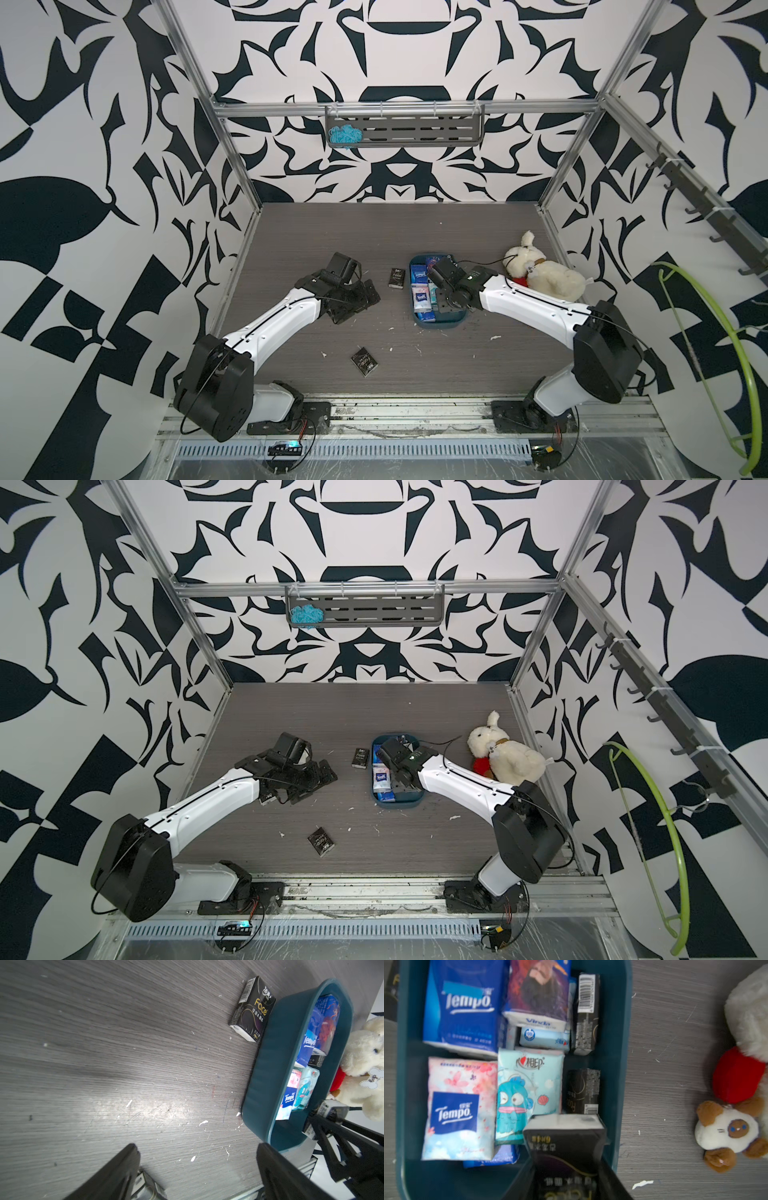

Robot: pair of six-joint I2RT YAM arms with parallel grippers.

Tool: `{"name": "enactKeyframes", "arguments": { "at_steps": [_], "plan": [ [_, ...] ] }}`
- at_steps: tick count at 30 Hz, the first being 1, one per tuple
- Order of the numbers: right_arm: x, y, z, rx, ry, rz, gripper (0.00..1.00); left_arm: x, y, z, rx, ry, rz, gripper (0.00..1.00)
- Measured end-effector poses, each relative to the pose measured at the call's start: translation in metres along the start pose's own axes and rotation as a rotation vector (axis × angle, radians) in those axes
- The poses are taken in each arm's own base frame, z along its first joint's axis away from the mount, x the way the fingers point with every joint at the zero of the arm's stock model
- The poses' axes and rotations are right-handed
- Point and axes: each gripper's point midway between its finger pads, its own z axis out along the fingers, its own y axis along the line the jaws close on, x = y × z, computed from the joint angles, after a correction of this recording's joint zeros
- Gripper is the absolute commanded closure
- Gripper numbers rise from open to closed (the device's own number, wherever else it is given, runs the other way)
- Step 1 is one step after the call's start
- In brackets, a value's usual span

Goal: Put the pocket tissues into the storage box
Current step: Place the pocket tissues in the storage box, then pick up the pocket tissues from the center of the board.

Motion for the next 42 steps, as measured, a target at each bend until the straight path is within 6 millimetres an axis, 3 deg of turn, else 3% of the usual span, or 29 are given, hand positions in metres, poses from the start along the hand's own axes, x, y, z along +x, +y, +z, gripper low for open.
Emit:
{"name": "enactKeyframes", "arguments": {
  "at_steps": [6,13,17,25,34,42],
  "plan": [
    [0.001,-0.001,-0.002,-0.004,0.005,-0.016,0.39,-0.003,0.001,0.002,-0.013,-0.007,0.000,0.05],
    [-0.003,-0.004,-0.024,-0.035,-0.024,0.002,0.37,-0.014,-0.010,0.007,-0.015,-0.007,0.019,0.04],
    [-0.015,0.006,-0.031,-0.075,-0.031,0.016,0.37,-0.017,-0.013,0.009,-0.012,-0.010,0.031,0.03],
    [-0.047,0.057,-0.025,-0.198,-0.017,0.037,0.38,-0.020,-0.010,0.011,-0.024,-0.015,0.034,0.02],
    [-0.086,0.122,0.005,-0.272,0.013,0.016,0.41,-0.026,0.015,0.009,-0.055,-0.026,-0.008,0.02],
    [-0.105,0.169,0.031,-0.281,0.037,-0.016,0.38,-0.037,0.022,-0.011,-0.037,-0.081,-0.022,0.02]
  ]
}}
